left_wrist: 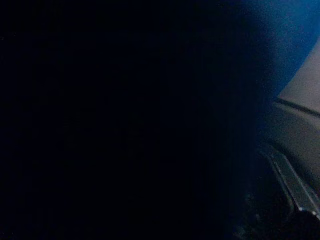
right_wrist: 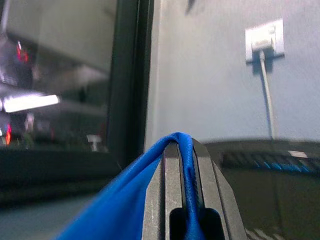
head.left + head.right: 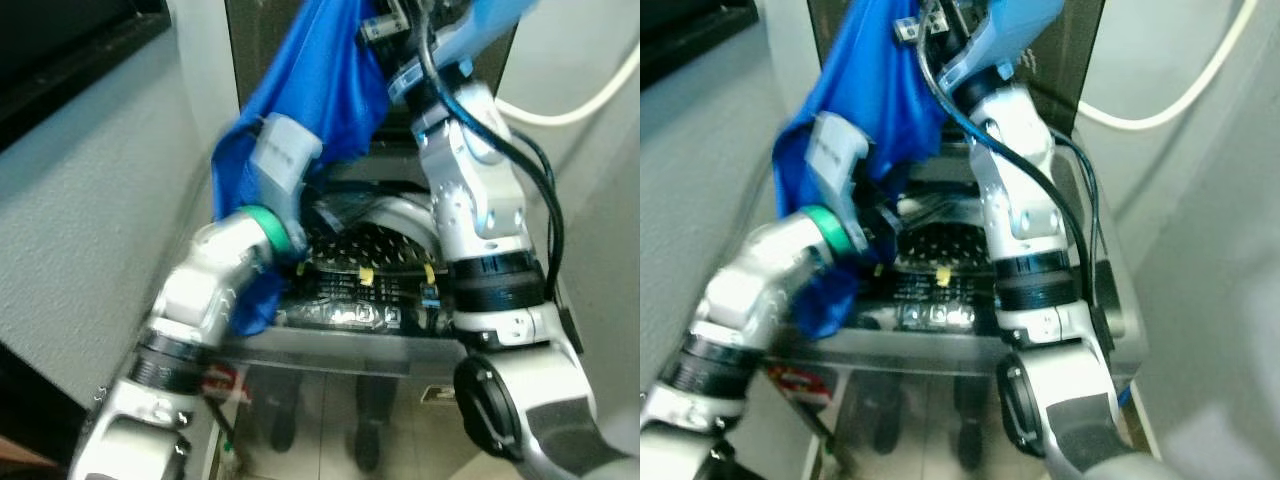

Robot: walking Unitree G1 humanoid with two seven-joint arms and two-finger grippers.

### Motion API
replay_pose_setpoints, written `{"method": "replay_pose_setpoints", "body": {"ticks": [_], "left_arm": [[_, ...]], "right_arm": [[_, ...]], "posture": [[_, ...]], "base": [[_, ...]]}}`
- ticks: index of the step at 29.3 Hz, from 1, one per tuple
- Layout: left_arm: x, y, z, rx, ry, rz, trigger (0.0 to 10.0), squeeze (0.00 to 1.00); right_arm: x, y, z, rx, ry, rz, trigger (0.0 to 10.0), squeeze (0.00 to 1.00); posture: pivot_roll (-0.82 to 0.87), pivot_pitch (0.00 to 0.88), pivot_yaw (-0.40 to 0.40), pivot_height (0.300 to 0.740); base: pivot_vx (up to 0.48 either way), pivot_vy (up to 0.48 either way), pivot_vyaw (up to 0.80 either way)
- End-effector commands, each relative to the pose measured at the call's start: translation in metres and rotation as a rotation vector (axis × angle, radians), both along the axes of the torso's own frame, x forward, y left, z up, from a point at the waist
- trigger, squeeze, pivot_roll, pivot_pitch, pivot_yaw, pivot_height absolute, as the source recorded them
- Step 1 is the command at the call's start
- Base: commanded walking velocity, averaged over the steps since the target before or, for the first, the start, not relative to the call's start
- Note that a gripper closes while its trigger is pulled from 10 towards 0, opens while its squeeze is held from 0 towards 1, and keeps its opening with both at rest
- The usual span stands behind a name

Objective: Clothes washing

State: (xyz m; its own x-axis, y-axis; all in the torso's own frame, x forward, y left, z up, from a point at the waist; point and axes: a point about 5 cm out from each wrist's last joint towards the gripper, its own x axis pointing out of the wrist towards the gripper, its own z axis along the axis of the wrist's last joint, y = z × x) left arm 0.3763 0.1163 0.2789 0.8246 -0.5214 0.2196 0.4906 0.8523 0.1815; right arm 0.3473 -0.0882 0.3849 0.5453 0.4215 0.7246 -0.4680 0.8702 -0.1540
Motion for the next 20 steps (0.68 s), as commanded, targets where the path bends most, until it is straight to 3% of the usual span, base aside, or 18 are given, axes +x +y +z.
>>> {"method": "replay_pose_setpoints", "body": {"ticks": [1, 2, 5, 8, 9, 10, 12, 13, 14, 15, 17, 18, 19, 20], "left_arm": [[0.015, 0.045, 0.001, -0.012, -0.003, 0.212, 10.0, 0.00], [0.015, 0.045, 0.001, -0.012, -0.003, 0.212, 10.0, 0.00], [0.022, 0.070, 0.007, 0.024, -0.030, 0.327, 10.0, 0.00], [0.024, 0.078, 0.011, 0.033, -0.041, 0.373, 10.0, 0.00], [0.025, 0.080, 0.015, 0.041, -0.055, 0.386, 10.0, 0.00], [0.025, 0.075, 0.015, 0.036, -0.044, 0.349, 10.0, 0.00], [0.023, 0.054, 0.003, 0.057, 0.029, 0.187, 10.0, 0.00], [0.023, 0.054, 0.003, 0.057, 0.029, 0.187, 10.0, 0.00], [0.019, 0.040, -0.007, 0.101, 0.053, 0.082, 10.0, 0.00], [0.019, 0.040, -0.007, 0.101, 0.053, 0.082, 10.0, 0.00], [0.002, 0.016, -0.026, 0.144, 0.095, -0.145, 10.0, 0.00], [0.002, 0.016, -0.026, 0.144, 0.095, -0.145, 10.0, 0.00], [-0.008, 0.009, -0.030, 0.138, 0.104, -0.239, 10.0, 0.00], [-0.008, 0.009, -0.030, 0.138, 0.104, -0.239, 10.0, 0.00]], "right_arm": [[0.009, -0.016, -0.024, -0.021, 0.078, -0.051, 10.0, 0.00], [0.009, -0.016, -0.024, -0.021, 0.078, -0.051, 10.0, 0.00], [0.019, -0.024, -0.052, -0.079, 0.149, -0.120, 10.0, 0.00], [0.024, -0.024, -0.065, -0.128, 0.176, -0.160, 10.0, 0.00], [0.031, -0.019, -0.083, -0.234, 0.206, -0.236, 10.0, 0.00], [0.037, -0.010, -0.100, -0.363, 0.211, -0.310, 10.0, 0.00], [0.040, 0.005, -0.119, -0.513, 0.211, -0.373, 10.0, 0.00], [0.040, 0.005, -0.119, -0.513, 0.211, -0.373, 10.0, 0.00], [0.040, 0.010, -0.119, -0.524, 0.210, -0.380, 10.0, 0.00], [0.040, 0.010, -0.119, -0.524, 0.210, -0.380, 10.0, 0.00], [0.041, 0.014, -0.116, -0.478, 0.250, -0.363, 10.0, 0.02], [0.041, 0.014, -0.116, -0.478, 0.250, -0.363, 10.0, 0.02], [0.041, 0.014, -0.114, -0.442, 0.282, -0.343, 10.0, 0.55], [0.041, 0.014, -0.114, -0.442, 0.282, -0.343, 10.0, 0.55]], "posture": [[0.04, 0.000, 0.089, 0.740], [0.04, 0.000, 0.089, 0.740], [0.04, 0.000, 0.095, 0.740], [0.04, 0.000, 0.098, 0.740], [0.04, 0.000, 0.099, 0.740], [0.04, 0.000, 0.100, 0.740], [0.05, 0.000, 0.099, 0.740], [0.05, 0.000, 0.099, 0.740], [0.06, 0.000, 0.097, 0.740], [0.06, 0.000, 0.097, 0.740], [0.06, 0.000, 0.095, 0.740], [0.06, 0.000, 0.095, 0.740], [0.07, 0.000, 0.093, 0.740], [0.07, 0.000, 0.093, 0.740]], "base": [[0.000, 0.000, 0.00], [0.000, 0.000, 0.00], [0.000, 0.000, 0.00], [0.000, 0.000, 0.00], [0.000, 0.000, 0.00], [0.000, 0.000, 0.00], [0.000, 0.000, 0.00], [0.000, 0.000, 0.00], [0.000, 0.000, 0.00], [0.000, 0.000, 0.00], [0.000, 0.000, 0.00], [0.000, 0.000, 0.00], [0.000, 0.000, 0.00], [0.000, 0.000, 0.00]]}}
